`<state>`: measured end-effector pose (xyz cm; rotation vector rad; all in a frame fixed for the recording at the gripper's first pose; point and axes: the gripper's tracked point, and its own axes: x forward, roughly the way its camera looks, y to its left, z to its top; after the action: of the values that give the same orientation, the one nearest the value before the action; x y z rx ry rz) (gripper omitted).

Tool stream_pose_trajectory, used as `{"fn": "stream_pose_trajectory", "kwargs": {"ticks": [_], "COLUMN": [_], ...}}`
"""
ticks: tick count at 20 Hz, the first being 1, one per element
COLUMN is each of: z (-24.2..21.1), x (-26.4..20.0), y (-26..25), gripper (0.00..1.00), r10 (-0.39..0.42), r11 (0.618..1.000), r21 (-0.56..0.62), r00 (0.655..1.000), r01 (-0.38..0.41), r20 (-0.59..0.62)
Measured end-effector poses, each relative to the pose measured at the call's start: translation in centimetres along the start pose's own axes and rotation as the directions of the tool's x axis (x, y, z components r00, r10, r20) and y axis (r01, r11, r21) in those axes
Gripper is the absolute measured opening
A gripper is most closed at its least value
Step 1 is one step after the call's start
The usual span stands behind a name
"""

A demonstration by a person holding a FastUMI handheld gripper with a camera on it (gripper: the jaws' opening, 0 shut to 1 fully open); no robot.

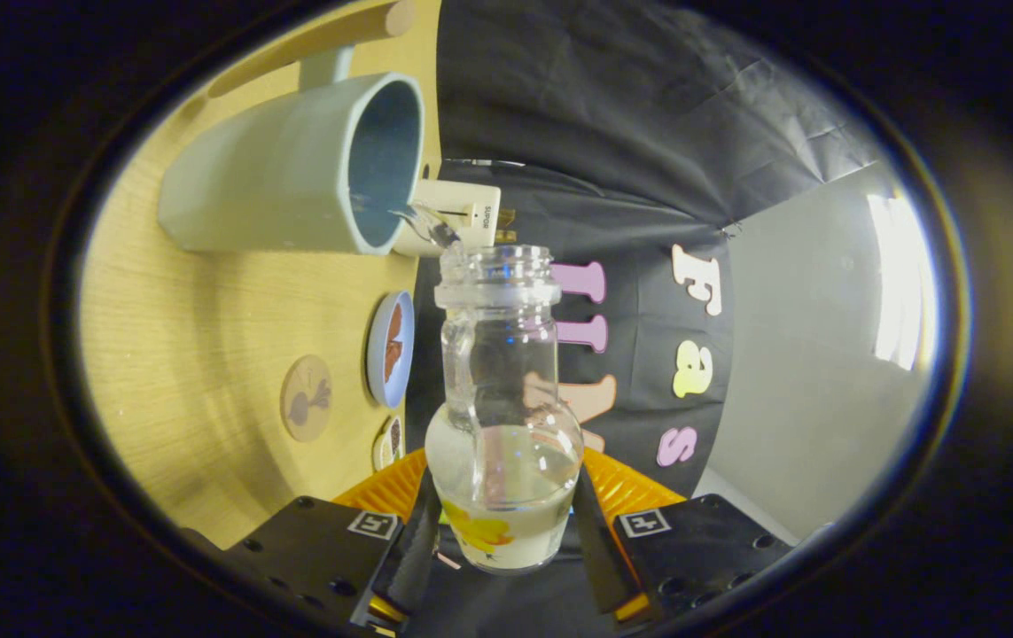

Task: Take the bottle from table, then pour the juice into the cup, finally place the bottle on the coaster

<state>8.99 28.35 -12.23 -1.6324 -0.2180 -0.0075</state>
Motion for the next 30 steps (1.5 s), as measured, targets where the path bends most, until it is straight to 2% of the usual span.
{"fn": "stream_pose_trajectory", "kwargs": {"ticks": [6, 22, 30], "z": [0.4, 1.0, 1.6], "x": [0.0, 0.4, 0.2], "y": [-0.3, -0.7, -1.3], "gripper": [0.75, 0.74, 0.74], "r10": [-0.028, -0.069, -0.113], "r11": [0.998, 0.993, 0.982], "r21": [-0.055, -0.09, -0.144], "r00": [0.999, 0.996, 0.99], "r01": [0.029, 0.074, 0.125], "r20": [0.029, 0.056, 0.089]}}
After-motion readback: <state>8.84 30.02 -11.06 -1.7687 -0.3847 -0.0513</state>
